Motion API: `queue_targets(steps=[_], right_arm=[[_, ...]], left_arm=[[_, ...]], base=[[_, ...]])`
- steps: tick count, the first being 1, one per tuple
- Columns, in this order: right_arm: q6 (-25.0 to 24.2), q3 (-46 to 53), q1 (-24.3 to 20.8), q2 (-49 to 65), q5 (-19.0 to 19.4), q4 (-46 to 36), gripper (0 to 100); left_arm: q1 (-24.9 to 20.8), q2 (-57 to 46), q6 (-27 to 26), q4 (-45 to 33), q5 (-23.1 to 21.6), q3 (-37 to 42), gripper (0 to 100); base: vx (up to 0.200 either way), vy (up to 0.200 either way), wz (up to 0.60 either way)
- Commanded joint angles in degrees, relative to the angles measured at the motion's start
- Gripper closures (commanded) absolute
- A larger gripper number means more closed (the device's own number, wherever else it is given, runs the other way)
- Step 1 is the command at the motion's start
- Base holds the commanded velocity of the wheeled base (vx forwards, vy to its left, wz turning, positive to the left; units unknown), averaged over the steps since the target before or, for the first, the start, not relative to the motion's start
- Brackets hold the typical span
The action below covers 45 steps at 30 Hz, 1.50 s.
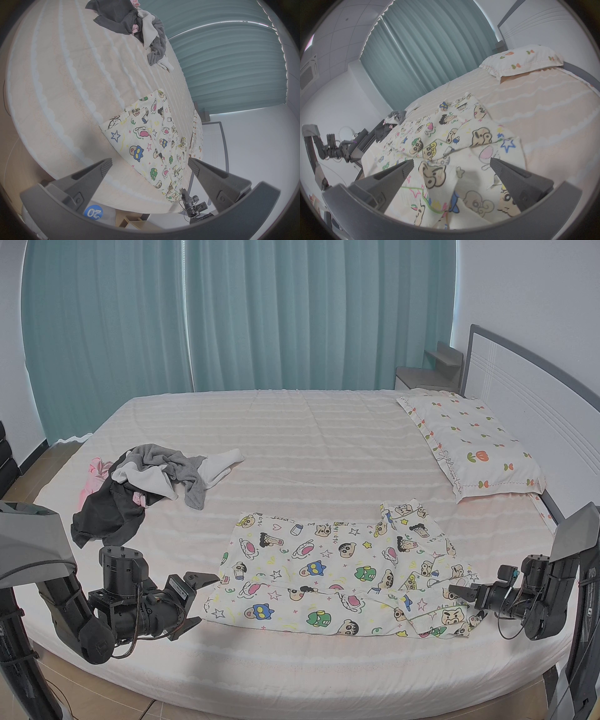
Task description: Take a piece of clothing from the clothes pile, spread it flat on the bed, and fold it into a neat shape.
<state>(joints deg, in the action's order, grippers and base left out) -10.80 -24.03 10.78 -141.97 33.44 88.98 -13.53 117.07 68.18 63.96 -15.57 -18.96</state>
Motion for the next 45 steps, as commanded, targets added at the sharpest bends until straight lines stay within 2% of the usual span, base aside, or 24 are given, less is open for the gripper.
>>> queue_targets(steps=[1,3,7,10,11,12,13,17,20,23,24,26,29,36,45], right_arm=[[-2.4,2.3,0.6,5.1,-1.2,1.0,0],[-3.0,3.2,0.6,6.5,-1.2,1.0,0],[-8.5,10.0,-1.7,14.8,-1.3,1.0,0],[-14.4,15.2,-8.3,18.7,-1.5,1.0,0],[-14.4,15.2,-8.3,18.7,-1.5,1.0,0],[-15.9,18.5,-13.8,19.5,-2.5,1.0,0],[-16.1,19.4,-15.6,19.4,-3.2,1.0,0],[-17.9,22.1,-22.9,14.5,-9.3,1.0,0],[-19.4,22.0,-27.0,10.1,-17.4,1.0,0],[-20.8,22.2,-28.9,8.6,-20.7,1.0,0],[-20.9,22.2,-28.9,8.6,-20.8,1.0,0],[-25.2,21.0,-28.5,8.0,-21.0,1.0,0],[-28.7,19.5,-28.4,7.6,-22.5,1.0,0],[-31.0,16.0,-28.8,4.5,-26.5,1.0,0],[-34.0,14.3,-30.2,4.5,-28.4,1.0,0]], left_arm=[[0.0,-0.1,0.0,0.0,0.0,0.0,0],[0.0,0.0,0.1,0.0,0.0,0.0,0],[0.0,0.0,0.1,0.0,0.0,0.0,0],[0.0,0.0,0.0,0.0,0.1,0.0,0],[0.0,0.0,0.0,0.0,0.1,0.0,0],[0.0,0.0,0.0,0.0,0.1,0.0,0],[0.0,0.0,0.1,0.0,0.1,0.0,0],[0.0,0.0,0.0,0.0,0.3,0.0,0],[-0.2,0.3,0.0,0.0,0.9,-0.1,0],[-0.2,0.3,0.0,0.1,0.9,-0.2,0],[-0.2,0.3,0.0,0.1,0.9,-0.2,0],[-0.2,0.3,0.0,0.1,0.9,-0.1,0],[-0.2,0.3,0.0,0.1,0.9,-0.1,0],[-0.2,0.3,0.0,0.1,0.9,0.0,0],[-0.2,0.3,0.0,0.1,0.9,-0.1,0]], base=[[0.000,0.000,0.00],[0.000,0.000,0.00],[0.000,0.000,0.00],[0.000,0.000,0.00],[0.000,0.000,0.00],[0.000,0.000,0.00],[0.000,0.000,0.00],[0.000,0.000,0.00],[0.000,0.000,0.00],[0.000,0.000,0.00],[0.000,0.000,0.00],[0.000,0.000,0.00],[0.000,0.000,0.00],[0.000,0.000,0.00],[0.000,0.000,0.00]])
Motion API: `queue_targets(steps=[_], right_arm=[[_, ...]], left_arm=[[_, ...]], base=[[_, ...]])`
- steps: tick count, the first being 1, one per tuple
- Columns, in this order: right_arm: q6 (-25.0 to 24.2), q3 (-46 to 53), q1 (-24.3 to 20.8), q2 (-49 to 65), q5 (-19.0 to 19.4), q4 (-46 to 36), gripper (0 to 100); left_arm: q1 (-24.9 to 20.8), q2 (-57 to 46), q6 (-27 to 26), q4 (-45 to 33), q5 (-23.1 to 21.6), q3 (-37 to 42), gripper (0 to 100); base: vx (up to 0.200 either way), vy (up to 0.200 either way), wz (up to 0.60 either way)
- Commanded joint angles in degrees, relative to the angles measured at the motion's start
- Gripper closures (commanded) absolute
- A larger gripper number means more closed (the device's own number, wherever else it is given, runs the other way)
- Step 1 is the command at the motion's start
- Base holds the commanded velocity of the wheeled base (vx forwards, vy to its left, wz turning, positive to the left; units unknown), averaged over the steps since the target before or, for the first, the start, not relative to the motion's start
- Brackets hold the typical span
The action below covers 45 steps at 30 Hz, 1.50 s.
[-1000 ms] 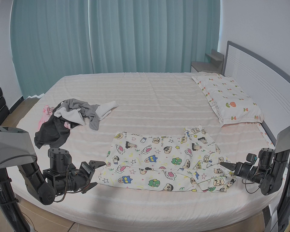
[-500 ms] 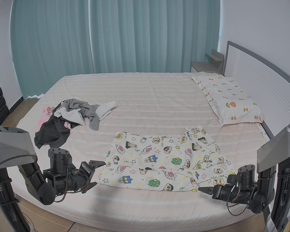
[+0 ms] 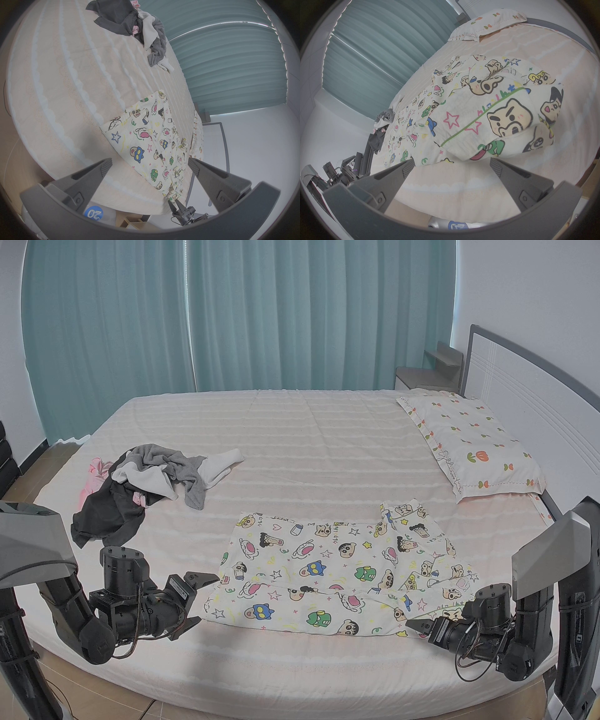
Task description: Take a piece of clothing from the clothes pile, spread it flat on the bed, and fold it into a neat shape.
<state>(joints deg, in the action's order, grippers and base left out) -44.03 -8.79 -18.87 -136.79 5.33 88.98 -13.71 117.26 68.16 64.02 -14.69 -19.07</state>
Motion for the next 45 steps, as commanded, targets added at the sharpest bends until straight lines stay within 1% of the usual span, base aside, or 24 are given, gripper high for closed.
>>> queue_targets(steps=[1,9,14,15,16,19,20,45], right_arm=[[-0.8,-1.1,-0.6,-0.7,-0.4,1.0,0],[-1.1,-2.5,-1.9,-2.0,-2.7,1.0,0],[-1.1,-2.5,-3.6,-2.7,-5.3,1.0,0],[-1.1,-2.5,-3.6,-2.7,-5.3,1.0,0],[-1.0,-2.5,-4.7,-3.7,-7.8,1.0,0],[-1.0,-3.9,-5.7,-5.1,-11.0,1.0,0],[-1.1,-4.5,-5.7,-5.2,-11.2,1.0,0],[-1.3,-7.6,-4.9,-5.2,-11.9,1.0,0]], left_arm=[[0.0,0.2,0.0,0.0,0.0,0.0,0],[0.0,0.2,0.0,0.0,0.0,0.0,0],[0.0,0.2,0.0,0.0,0.0,-0.1,0],[0.0,0.2,0.0,0.0,0.0,-0.1,0],[0.0,0.2,0.0,0.0,0.1,0.0,0],[0.0,0.2,0.0,0.0,0.1,0.0,0],[0.0,0.2,0.0,0.0,0.1,-0.1,0],[-0.1,0.2,0.0,0.0,0.0,-0.1,0]], base=[[0.000,0.000,0.00],[0.000,0.000,0.00],[0.000,0.000,0.00],[0.000,0.000,0.00],[0.000,0.000,0.00],[0.000,0.000,0.00],[0.000,0.000,0.00],[0.000,0.000,0.00]])
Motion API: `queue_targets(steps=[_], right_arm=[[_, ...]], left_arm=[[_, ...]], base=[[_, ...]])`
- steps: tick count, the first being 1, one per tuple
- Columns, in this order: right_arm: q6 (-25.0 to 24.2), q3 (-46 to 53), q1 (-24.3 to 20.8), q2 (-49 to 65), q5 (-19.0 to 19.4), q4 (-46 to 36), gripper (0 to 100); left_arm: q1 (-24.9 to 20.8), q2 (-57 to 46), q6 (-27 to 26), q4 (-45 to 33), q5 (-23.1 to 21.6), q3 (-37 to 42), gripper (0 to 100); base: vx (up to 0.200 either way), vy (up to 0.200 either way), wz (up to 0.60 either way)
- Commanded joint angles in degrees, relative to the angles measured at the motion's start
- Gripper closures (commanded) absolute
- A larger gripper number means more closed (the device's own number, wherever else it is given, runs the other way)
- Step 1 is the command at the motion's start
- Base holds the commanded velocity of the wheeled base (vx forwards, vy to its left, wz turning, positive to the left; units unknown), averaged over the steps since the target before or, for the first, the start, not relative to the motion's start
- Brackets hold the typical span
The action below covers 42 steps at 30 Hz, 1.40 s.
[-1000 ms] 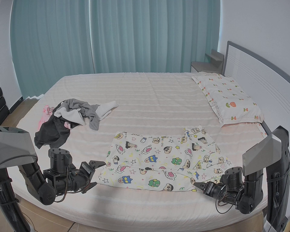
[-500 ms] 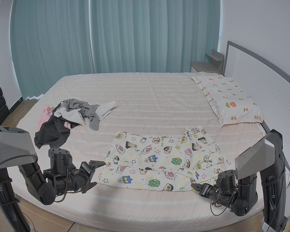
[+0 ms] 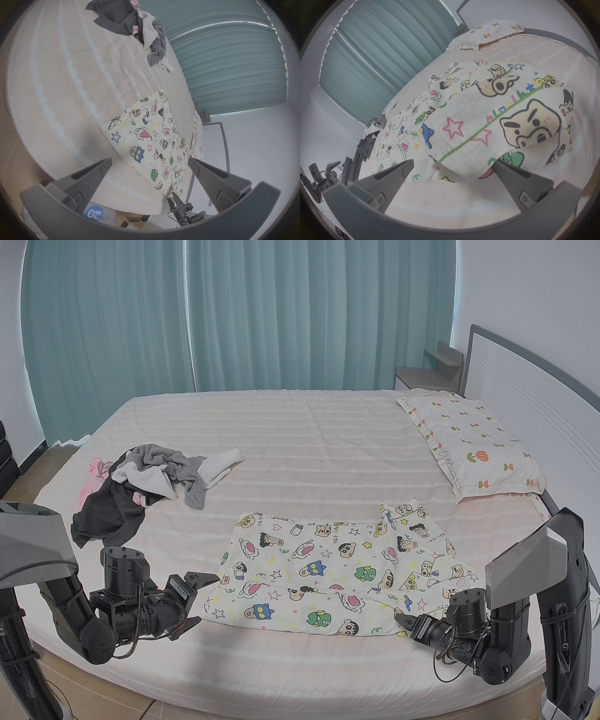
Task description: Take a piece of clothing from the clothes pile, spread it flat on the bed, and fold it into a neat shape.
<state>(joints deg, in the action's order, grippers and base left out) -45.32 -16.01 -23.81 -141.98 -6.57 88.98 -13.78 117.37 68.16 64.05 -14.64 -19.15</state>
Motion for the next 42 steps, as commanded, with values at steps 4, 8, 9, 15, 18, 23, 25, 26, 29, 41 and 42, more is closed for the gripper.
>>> queue_targets(steps=[4,8,9,15,18,23,25,26,29,41,42], right_arm=[[0.0,-0.4,0.1,0.0,0.0,1.0,0],[0.0,-0.3,0.1,0.0,-0.5,1.0,100],[0.0,-0.3,0.1,0.1,-1.0,1.0,100],[0.1,0.6,-0.2,0.3,-1.6,1.0,100],[0.1,1.2,-0.4,0.7,-1.6,1.0,100],[0.1,2.6,-1.3,2.5,-1.6,1.0,100],[0.1,3.0,-1.9,3.3,-1.6,1.0,100],[0.1,3.9,-3.0,4.5,-1.4,1.0,100],[0.1,4.6,-5.0,5.1,-1.4,1.0,100],[0.1,3.4,-6.3,5.1,-1.1,1.0,100],[-0.1,3.2,-6.3,5.0,-1.0,1.0,100]], left_arm=[[0.0,0.1,0.0,0.0,0.1,0.0,0],[0.0,0.1,0.0,0.0,0.0,0.0,0],[0.0,0.1,0.0,0.0,0.0,0.0,0],[0.0,0.1,0.0,0.0,0.1,0.1,0],[-0.1,0.1,0.0,0.0,0.0,0.1,0],[-0.1,0.3,0.0,0.0,0.1,0.0,0],[-0.1,0.3,0.0,0.0,0.1,0.0,0],[-0.1,0.4,0.0,0.3,0.1,0.0,0],[-0.1,0.7,0.0,1.7,0.2,0.3,0],[-0.6,2.1,0.0,4.2,1.6,0.6,0],[-0.6,2.1,0.0,4.2,1.6,0.6,0]], base=[[0.000,0.000,0.00],[0.000,0.000,0.00],[0.000,0.000,0.00],[0.000,0.000,0.00],[0.000,0.000,0.00],[0.000,0.000,0.00],[0.000,0.000,0.00],[0.000,0.000,0.00],[0.000,0.000,0.00],[0.000,0.000,0.00],[0.000,0.000,0.00]])
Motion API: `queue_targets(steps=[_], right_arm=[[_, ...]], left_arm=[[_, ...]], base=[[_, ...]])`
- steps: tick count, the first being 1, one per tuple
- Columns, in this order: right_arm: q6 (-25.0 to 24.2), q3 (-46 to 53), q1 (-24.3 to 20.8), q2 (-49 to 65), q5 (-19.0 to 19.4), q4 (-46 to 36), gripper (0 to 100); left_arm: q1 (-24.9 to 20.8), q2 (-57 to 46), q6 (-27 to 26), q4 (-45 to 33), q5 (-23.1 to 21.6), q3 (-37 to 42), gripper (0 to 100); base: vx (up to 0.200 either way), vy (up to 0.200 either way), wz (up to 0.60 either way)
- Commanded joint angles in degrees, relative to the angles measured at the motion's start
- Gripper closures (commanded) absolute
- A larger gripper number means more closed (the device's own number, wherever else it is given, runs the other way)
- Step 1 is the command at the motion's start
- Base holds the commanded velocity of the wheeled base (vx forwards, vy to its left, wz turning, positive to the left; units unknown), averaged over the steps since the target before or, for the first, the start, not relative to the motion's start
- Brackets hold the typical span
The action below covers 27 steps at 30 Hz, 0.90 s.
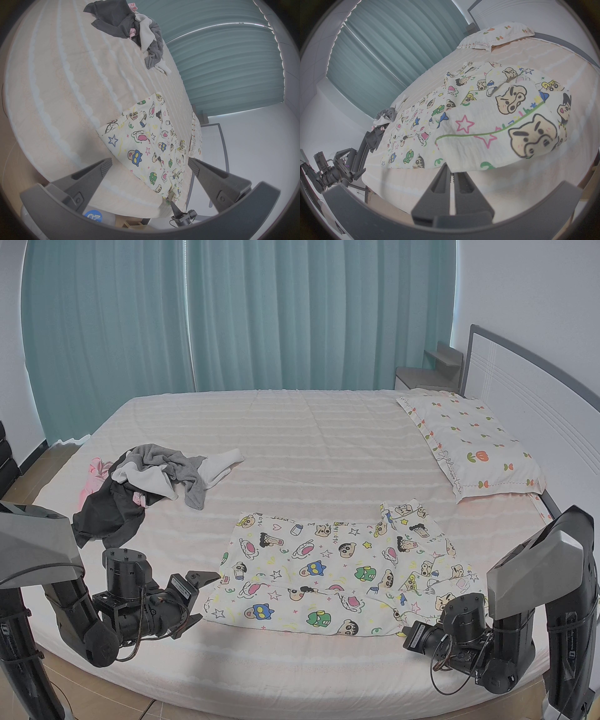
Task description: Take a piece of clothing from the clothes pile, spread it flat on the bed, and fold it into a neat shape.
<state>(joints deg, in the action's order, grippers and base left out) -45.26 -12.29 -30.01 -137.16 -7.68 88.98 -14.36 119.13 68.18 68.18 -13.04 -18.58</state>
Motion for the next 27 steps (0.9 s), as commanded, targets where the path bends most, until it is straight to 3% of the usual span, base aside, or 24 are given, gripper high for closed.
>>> queue_targets(steps=[1,2,3,10,16,22,27], right_arm=[[-0.3,-0.6,0.0,0.0,0.2,1.0,100],[-0.3,-0.6,0.0,0.0,0.3,1.0,100],[-0.3,-0.6,0.0,0.0,0.3,1.0,0],[0.0,0.1,-0.1,0.4,0.3,1.0,0],[-0.1,5.4,0.2,9.4,0.5,1.0,0],[-0.3,5.6,4.2,13.9,5.7,1.0,0],[-0.2,1.5,4.5,9.3,6.3,1.0,0]], left_arm=[[-0.1,0.3,0.0,0.0,0.0,0.0,0],[-0.1,0.3,0.0,0.0,0.0,0.0,0],[-0.1,0.3,0.0,0.0,0.0,0.0,0],[-0.1,0.3,0.0,0.0,0.0,0.0,0],[-0.1,0.3,0.0,0.0,0.0,0.0,0],[-0.1,0.3,0.0,0.0,0.0,0.0,0],[-0.1,0.3,0.0,0.0,0.0,0.0,0]], base=[[0.000,0.000,0.00],[0.000,0.000,0.00],[0.000,0.000,0.00],[0.000,0.000,0.00],[0.000,0.000,0.00],[0.000,0.000,0.00],[0.000,0.000,0.00]])
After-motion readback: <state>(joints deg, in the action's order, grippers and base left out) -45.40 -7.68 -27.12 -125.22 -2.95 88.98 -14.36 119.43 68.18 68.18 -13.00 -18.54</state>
